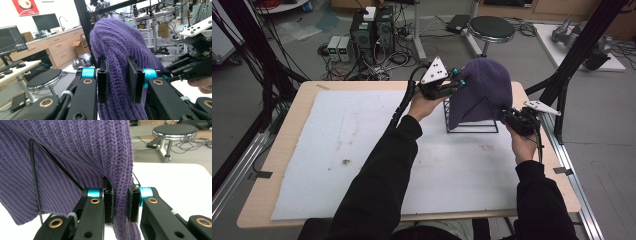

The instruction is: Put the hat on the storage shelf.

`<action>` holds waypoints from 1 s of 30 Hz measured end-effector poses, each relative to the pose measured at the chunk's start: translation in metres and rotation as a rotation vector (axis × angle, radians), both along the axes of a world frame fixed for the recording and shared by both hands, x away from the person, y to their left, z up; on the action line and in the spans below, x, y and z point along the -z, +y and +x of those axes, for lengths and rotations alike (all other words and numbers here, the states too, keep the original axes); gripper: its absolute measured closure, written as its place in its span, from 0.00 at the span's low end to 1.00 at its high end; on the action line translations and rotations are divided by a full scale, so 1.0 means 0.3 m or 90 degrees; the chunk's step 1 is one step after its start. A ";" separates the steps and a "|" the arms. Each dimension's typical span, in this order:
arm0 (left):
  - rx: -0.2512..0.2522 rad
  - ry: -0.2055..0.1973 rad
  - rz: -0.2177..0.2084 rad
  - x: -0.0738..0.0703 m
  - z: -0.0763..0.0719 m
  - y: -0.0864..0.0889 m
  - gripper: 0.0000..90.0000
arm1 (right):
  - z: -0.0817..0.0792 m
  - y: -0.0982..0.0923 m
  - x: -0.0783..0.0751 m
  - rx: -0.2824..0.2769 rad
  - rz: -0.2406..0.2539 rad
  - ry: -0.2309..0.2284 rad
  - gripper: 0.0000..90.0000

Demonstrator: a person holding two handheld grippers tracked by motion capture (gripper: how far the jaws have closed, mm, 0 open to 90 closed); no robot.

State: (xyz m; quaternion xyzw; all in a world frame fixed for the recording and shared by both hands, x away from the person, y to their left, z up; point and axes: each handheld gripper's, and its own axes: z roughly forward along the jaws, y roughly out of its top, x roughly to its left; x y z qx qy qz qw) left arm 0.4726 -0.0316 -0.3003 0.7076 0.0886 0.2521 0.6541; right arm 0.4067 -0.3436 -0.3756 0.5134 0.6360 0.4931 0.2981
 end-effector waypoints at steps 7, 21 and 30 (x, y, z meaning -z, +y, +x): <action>0.001 0.009 0.006 0.025 0.002 -0.004 0.81 | 0.010 0.013 0.016 0.017 -0.008 0.038 0.88; 0.012 0.010 0.022 0.038 -0.001 -0.023 0.79 | -0.004 0.007 -0.002 0.046 -0.034 0.045 0.44; 0.026 0.017 0.025 0.061 -0.014 -0.041 0.78 | -0.062 -0.009 -0.046 0.059 -0.059 0.020 0.21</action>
